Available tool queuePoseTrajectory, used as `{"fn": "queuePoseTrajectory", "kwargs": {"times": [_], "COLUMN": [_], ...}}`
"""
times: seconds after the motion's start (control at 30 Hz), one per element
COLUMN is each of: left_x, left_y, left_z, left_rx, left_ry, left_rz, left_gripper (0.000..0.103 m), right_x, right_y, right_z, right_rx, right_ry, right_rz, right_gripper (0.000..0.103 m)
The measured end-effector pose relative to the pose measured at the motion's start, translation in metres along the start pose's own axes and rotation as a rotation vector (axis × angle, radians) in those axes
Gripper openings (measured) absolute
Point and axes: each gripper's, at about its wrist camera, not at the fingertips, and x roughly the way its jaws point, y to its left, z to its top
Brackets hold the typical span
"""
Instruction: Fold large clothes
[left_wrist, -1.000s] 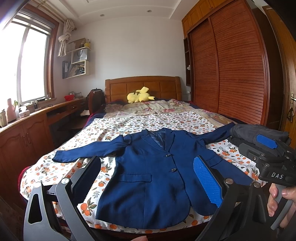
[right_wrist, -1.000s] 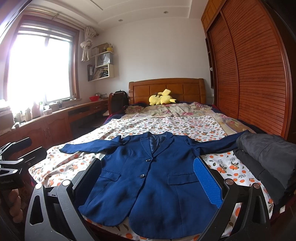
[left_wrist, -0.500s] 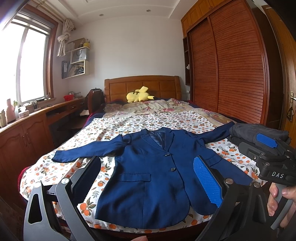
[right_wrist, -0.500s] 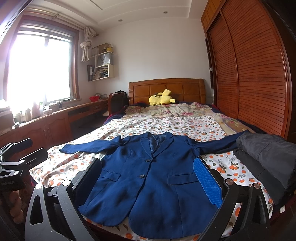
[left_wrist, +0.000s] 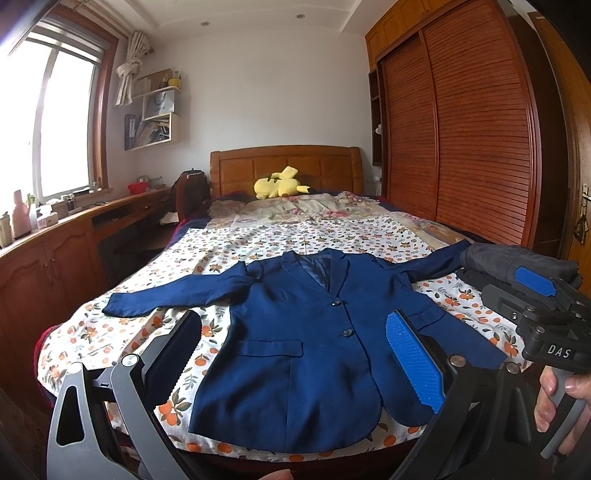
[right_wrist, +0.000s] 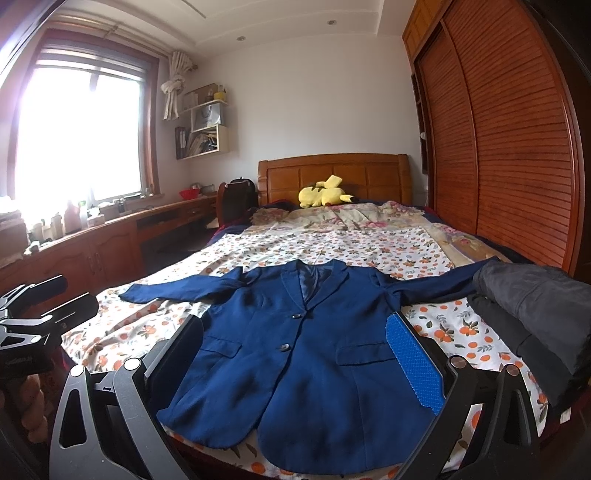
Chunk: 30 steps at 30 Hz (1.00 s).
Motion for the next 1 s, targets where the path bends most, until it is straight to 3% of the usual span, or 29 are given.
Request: {"fn": "queuePoseTrajectory", "kwargs": {"times": [0.4, 1.0], "left_x": [0.024, 0.090], "left_y": [0.029, 0.088], "left_z": [-0.014, -0.044], "left_rx": [-0.023, -0.072], "left_ry": [0.061, 0.148], "left_rz": [0.044, 0.134], "left_gripper": [0.101, 0.101], "right_x": [0.016, 0.090], "right_y": [0.009, 0.029], "right_z": [-0.010, -0.030], "right_rx": [-0.015, -0.084], "right_ry": [0.023, 0.075], "right_rz": [0.019, 0.096], "right_gripper": [0.096, 0.096]}}
